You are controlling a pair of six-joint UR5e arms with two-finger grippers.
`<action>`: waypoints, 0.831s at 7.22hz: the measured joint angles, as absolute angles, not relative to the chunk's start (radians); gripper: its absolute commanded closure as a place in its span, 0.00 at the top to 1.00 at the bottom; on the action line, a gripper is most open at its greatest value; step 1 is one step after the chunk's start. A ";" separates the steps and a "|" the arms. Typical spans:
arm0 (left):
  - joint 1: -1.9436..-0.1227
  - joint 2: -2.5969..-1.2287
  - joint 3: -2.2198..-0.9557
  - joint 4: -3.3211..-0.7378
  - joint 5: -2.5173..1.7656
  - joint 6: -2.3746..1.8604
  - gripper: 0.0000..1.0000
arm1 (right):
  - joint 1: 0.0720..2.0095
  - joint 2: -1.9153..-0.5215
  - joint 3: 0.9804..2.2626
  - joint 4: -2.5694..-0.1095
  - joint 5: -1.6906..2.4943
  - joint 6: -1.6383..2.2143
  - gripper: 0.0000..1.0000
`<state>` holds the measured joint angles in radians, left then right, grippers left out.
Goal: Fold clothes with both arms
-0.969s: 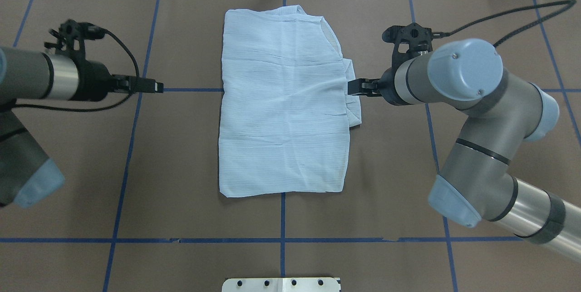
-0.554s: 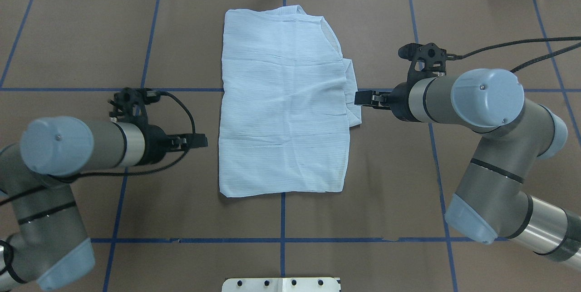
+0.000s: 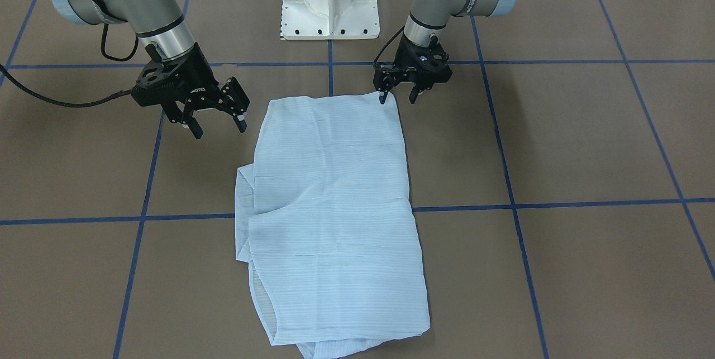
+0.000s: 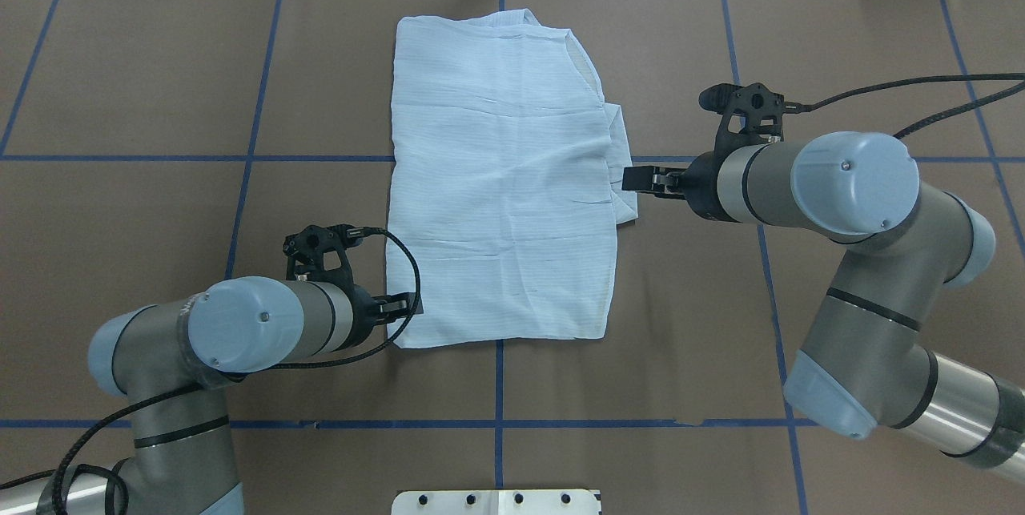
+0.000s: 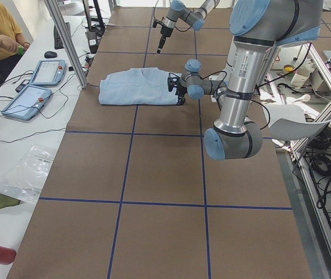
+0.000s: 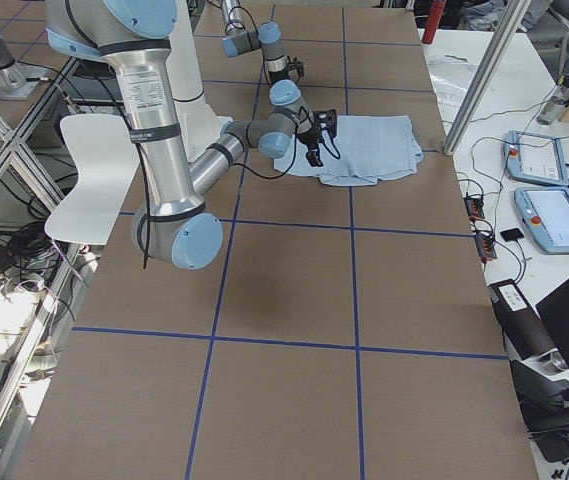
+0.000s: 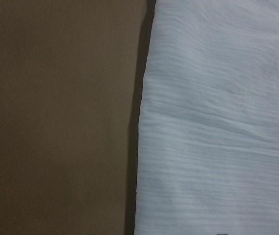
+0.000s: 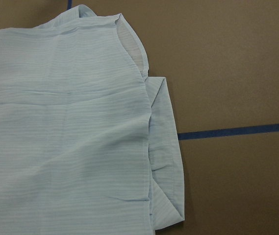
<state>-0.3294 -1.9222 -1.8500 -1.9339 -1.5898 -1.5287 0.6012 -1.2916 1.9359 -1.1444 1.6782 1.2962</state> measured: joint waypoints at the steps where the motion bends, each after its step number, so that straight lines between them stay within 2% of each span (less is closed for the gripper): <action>1: -0.324 -1.929 -1.838 -1.931 -1.585 -1.531 0.74 | 0.599 -1.292 1.936 -1.144 1.677 1.296 1.00; 6: -0.298 -1.948 -1.831 -1.930 -1.583 -1.532 0.62 | 0.598 -1.293 1.936 -1.144 1.673 1.296 1.00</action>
<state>-0.2980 -1.9476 -1.8306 -1.9297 -1.5831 -1.5324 0.5983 -1.2929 1.9359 -1.1443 1.6731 1.2962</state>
